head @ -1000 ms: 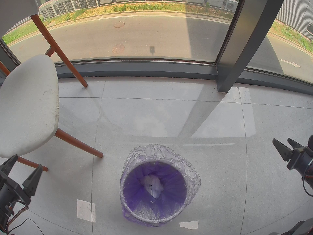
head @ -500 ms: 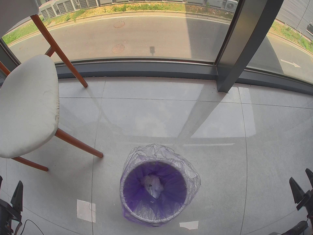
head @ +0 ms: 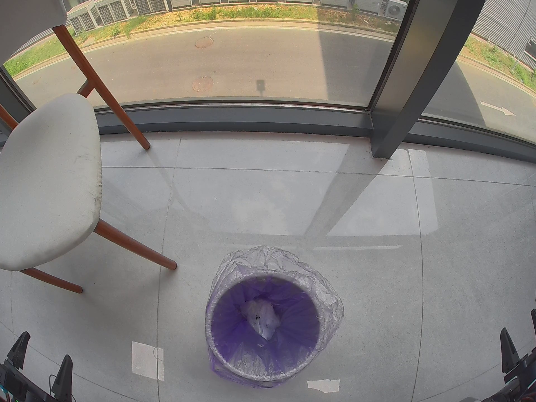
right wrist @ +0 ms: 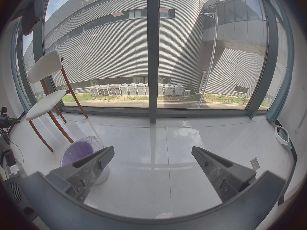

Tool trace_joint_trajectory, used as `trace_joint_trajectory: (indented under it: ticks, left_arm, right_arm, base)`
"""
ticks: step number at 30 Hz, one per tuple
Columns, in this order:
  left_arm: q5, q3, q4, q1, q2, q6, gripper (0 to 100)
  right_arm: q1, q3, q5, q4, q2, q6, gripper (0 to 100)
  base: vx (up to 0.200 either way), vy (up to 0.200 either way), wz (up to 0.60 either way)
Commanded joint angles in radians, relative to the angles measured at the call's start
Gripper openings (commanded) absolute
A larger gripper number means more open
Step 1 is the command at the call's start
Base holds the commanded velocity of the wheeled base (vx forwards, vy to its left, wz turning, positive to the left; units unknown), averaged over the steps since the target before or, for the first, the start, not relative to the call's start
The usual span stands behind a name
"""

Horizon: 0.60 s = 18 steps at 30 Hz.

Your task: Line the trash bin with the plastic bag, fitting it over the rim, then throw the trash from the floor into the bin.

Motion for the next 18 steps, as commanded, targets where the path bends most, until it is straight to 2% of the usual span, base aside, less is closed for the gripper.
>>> trace_joint_trajectory:
  ticks: [1,6,18]
  left_arm:
    - [0.000,0.020,0.001,0.007,-0.018,-0.005,100]
    - [0.035,0.021,-0.004,0.011,-0.020,-0.031,100]
    - [0.029,0.021,-0.002,0.011,-0.020,-0.014,100]
  right_arm:
    - [0.005,0.015,-0.008,-0.001,-0.046,0.003,100]
    - [0.005,0.015,0.005,-0.003,-0.046,0.000,100]
    - [0.005,0.016,0.022,0.000,-0.046,-0.013,100]
  base:
    - [0.000,0.000,0.00]
    - [0.000,0.000,0.00]
    - [0.000,0.000,0.00]
